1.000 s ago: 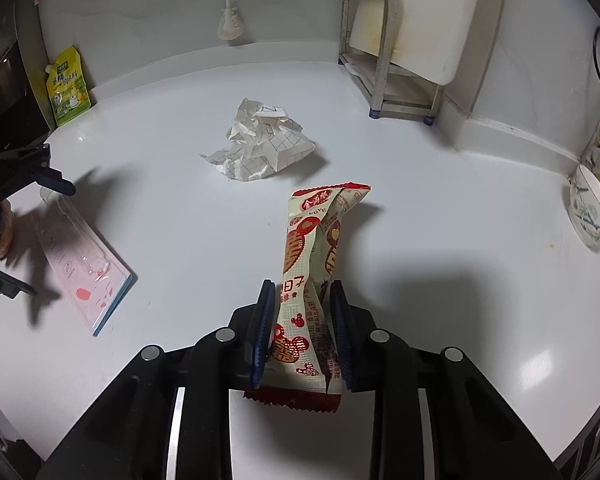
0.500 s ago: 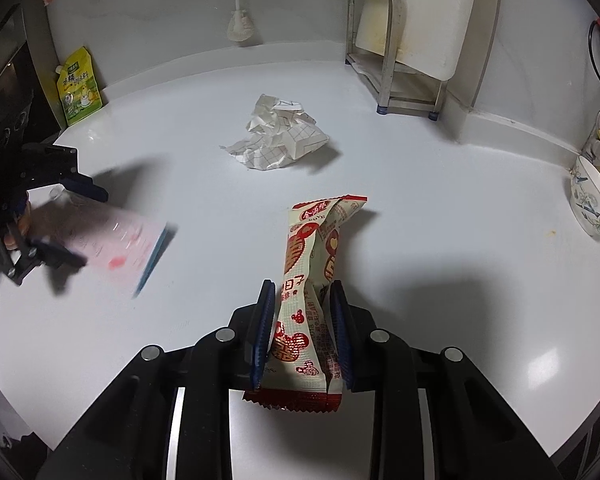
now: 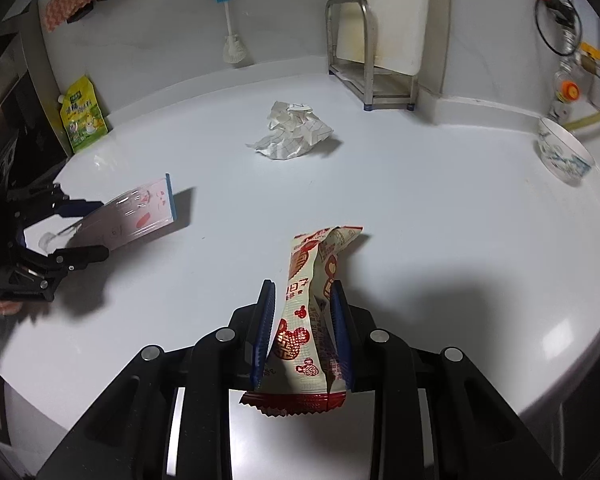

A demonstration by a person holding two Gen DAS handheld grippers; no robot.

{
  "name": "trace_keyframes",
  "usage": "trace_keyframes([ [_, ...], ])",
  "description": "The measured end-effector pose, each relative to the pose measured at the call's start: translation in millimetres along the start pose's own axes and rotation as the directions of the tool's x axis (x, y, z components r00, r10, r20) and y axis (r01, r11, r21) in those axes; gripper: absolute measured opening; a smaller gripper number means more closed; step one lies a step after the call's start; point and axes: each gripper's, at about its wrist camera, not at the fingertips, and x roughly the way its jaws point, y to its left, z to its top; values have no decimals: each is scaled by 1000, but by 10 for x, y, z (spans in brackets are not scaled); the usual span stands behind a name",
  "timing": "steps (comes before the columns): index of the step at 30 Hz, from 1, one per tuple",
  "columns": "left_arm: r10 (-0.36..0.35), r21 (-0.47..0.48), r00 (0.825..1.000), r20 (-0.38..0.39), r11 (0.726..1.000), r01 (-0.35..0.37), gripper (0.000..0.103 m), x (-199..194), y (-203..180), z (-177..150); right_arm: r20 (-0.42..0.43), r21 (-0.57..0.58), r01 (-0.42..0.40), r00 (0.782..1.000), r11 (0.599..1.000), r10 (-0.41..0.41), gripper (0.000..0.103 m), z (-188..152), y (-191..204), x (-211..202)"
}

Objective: Collect trash
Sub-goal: 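Carry the wrapper and package over the grey bin and open both tools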

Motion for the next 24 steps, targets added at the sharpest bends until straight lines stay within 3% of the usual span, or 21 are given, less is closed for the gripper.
trace_keyframes([
  [6,135,-125,990,26,983,-131,54,-426,-271,-175,20,74,21,1000,997,-23,25,-382,231,-307],
  [10,147,-205,987,57,970,-133,53,-753,-521,-342,36,136,5,999,991,-10,24,-750,423,-528],
  [17,179,-254,980,81,955,-154,53,-1248,-1183,-691,123,235,-29,992,972,0,24,-1423,694,-1110],
  [24,173,-288,978,115,948,-133,53,-1519,-1770,-1053,130,330,20,989,944,-66,24,-2177,836,-1507],
])
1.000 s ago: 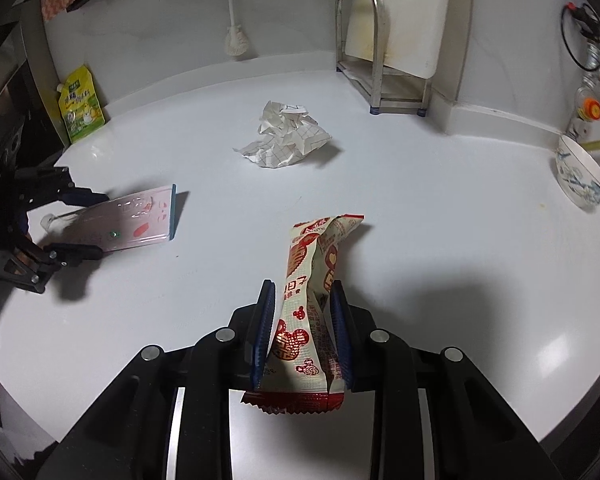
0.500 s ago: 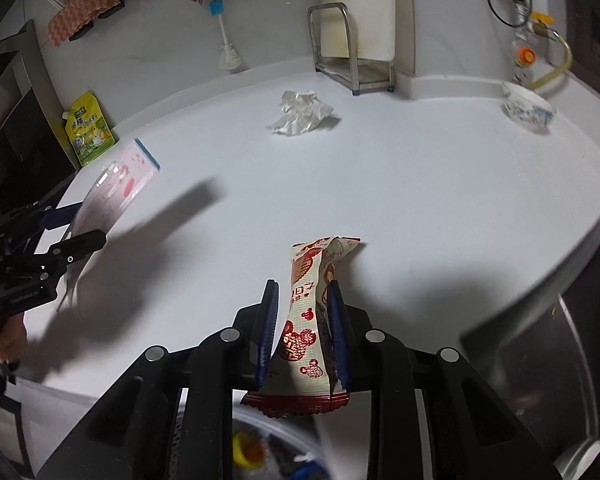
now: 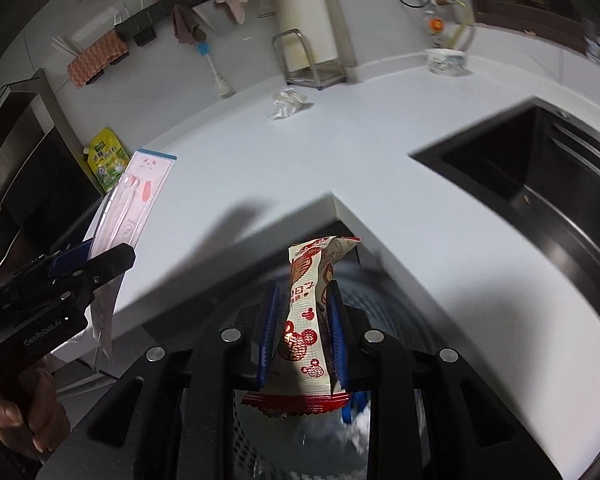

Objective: Collect trash

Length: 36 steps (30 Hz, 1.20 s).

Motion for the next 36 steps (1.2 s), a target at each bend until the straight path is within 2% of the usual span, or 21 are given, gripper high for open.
trace_keyframes([
  [3,5,-1,1000,13,1000,-5,53,-66,-133,-185,15,11,33,999,999,-33,24,-228,-19,-128],
  [13,22,-16,999,-43,1000,-22,55,62,-298,-649,-26,71,22,999,997,-20,24,-537,-131,-24],
  [15,7,-18,997,-73,1000,-9,57,124,-308,-692,-25,85,24,999,996,-22,30,-555,-160,-25],
  [16,8,-18,997,-81,1000,-9,62,140,-312,-710,-18,86,25,1000,996,-24,38,-563,-166,-40],
  [17,15,-17,997,-80,1000,-17,70,142,-315,-722,-4,86,33,999,996,-33,51,-568,-167,-68],
  [18,19,-16,997,-76,1000,-20,74,133,-316,-737,10,83,41,999,996,-42,57,-568,-170,-92],
  [19,24,-19,997,-71,1000,-25,83,122,-313,-742,23,80,46,999,996,-48,61,-572,-170,-121],
  [21,33,-28,998,-60,999,-35,87,95,-302,-747,29,78,59,998,995,-61,62,-588,-180,-145],
  [36,64,-26,992,-109,997,-67,90,90,-261,-854,-45,77,136,990,988,-133,64,-954,-171,-93],
])
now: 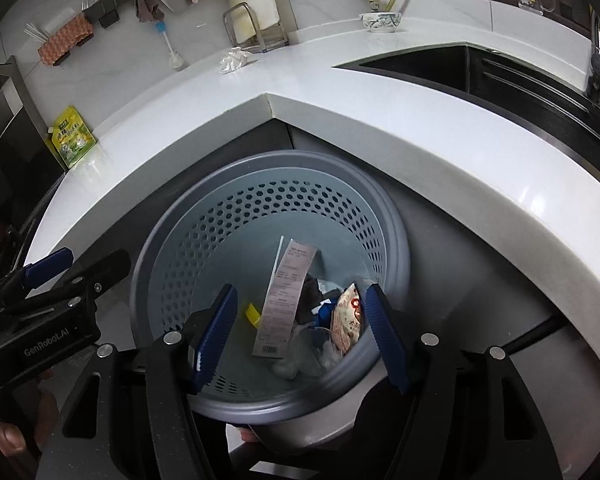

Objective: Collect trash

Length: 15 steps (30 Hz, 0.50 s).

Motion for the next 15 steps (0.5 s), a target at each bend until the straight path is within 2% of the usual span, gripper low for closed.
trace_keyframes([
  [15,19,0,1000,-18,1000,-19,96,25,4,-31,1,22,-9,1000,1000,9,66,3,-61,-14],
])
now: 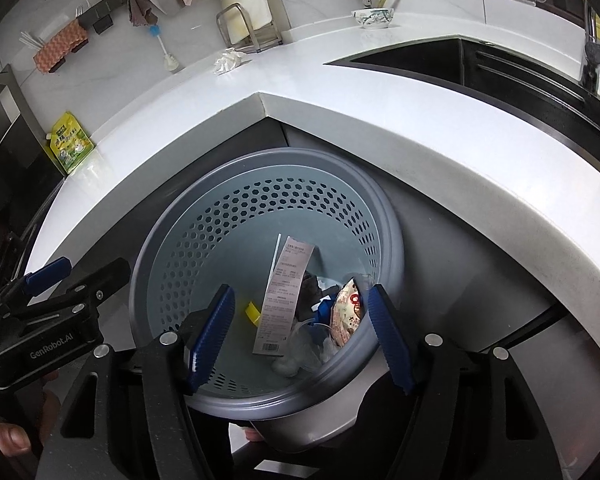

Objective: Collect trash

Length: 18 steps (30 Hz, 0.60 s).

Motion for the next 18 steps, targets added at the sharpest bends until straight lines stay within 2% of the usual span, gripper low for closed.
trace_keyframes([
  [18,26,-6,999,-33,1000,-26,97,66,-6,-16,1,0,2,1000,1000,-2,66,0,-14,-8],
])
